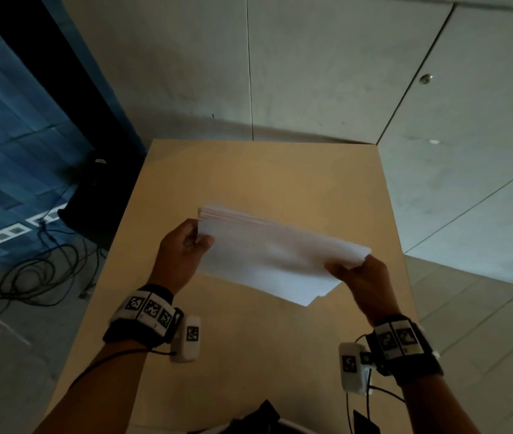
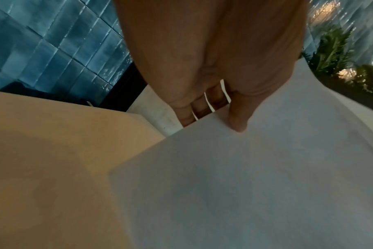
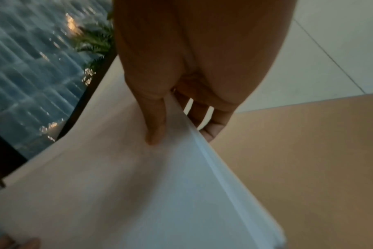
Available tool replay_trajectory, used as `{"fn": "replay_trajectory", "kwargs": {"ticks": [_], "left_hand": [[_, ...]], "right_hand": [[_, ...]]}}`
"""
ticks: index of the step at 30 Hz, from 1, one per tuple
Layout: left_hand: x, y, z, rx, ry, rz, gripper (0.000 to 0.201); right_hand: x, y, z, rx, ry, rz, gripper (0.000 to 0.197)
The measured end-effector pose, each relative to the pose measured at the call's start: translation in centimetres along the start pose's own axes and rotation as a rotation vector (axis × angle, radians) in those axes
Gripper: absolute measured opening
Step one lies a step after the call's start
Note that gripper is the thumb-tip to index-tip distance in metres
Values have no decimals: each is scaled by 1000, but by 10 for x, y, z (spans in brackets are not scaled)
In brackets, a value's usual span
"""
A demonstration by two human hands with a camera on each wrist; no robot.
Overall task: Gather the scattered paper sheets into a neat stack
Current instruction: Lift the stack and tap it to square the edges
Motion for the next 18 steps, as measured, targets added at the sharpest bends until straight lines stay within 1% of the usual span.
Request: {"fn": "replay_trajectory", "kwargs": {"ticks": [3, 5, 8, 10, 12, 14, 16, 18], "left_hand": [[-8, 3, 3, -53, -95, 118, 8], [-17, 5, 2, -72, -139, 189, 7], [-32, 9, 4, -76, -107, 277, 10], [-38, 12, 5, -112, -137, 351, 6], [-46, 15, 6, -143, -153, 412, 9], [-55, 20, 8, -155, -158, 444, 12], [-61, 23, 8, -136, -138, 464, 15], [-63, 25, 5, -133, -121, 478, 18]], "right_hand": [[-6, 2, -4, 26, -204, 107, 29], [-12, 0, -9, 39, -235, 177, 31], [-16, -5, -19, 73, -206, 241, 27], [-18, -8, -21, 93, -172, 273, 25], [-23, -9, -19, 102, -135, 295, 21], [-30, -6, -14, 90, -82, 289, 18], [-36, -4, -9, 59, -45, 283, 19], [-36, -1, -10, 64, -29, 297, 18]]}}
Point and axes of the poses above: each hand's wrist, its own y-axis away from the middle knuckle, its own x-axis out of the back of the hand, z = x × y, the point moved 1 cm from there along -y, towards the middle knuckle, and after that the axes turned 1 degree about -y, right-handed, at the moved point
